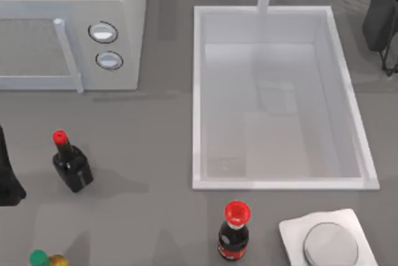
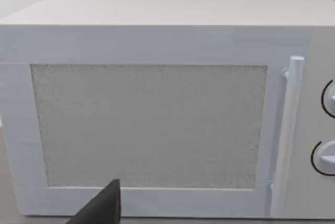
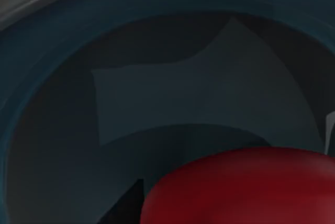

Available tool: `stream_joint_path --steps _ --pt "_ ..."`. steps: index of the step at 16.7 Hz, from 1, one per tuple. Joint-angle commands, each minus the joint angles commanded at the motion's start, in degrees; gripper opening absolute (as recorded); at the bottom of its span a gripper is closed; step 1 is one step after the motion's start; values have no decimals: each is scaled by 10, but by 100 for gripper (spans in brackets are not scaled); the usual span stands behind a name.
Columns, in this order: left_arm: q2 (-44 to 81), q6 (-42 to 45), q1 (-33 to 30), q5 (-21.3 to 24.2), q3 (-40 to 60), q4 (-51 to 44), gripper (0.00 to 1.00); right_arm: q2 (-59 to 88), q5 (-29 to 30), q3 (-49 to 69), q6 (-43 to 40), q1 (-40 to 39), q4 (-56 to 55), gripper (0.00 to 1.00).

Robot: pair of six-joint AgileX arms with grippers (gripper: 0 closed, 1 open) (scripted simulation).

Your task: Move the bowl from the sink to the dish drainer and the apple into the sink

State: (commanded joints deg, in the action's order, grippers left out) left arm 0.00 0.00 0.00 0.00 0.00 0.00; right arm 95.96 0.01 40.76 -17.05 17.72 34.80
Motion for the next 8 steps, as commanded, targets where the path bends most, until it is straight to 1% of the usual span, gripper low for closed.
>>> stream_joint_path --steps 1,8 --pt "0 0 0 0 0 0 100 0 0 0 0 0 0 0" --pt "0 0 0 0 0 0 100 0 0 0 0 0 0 0"
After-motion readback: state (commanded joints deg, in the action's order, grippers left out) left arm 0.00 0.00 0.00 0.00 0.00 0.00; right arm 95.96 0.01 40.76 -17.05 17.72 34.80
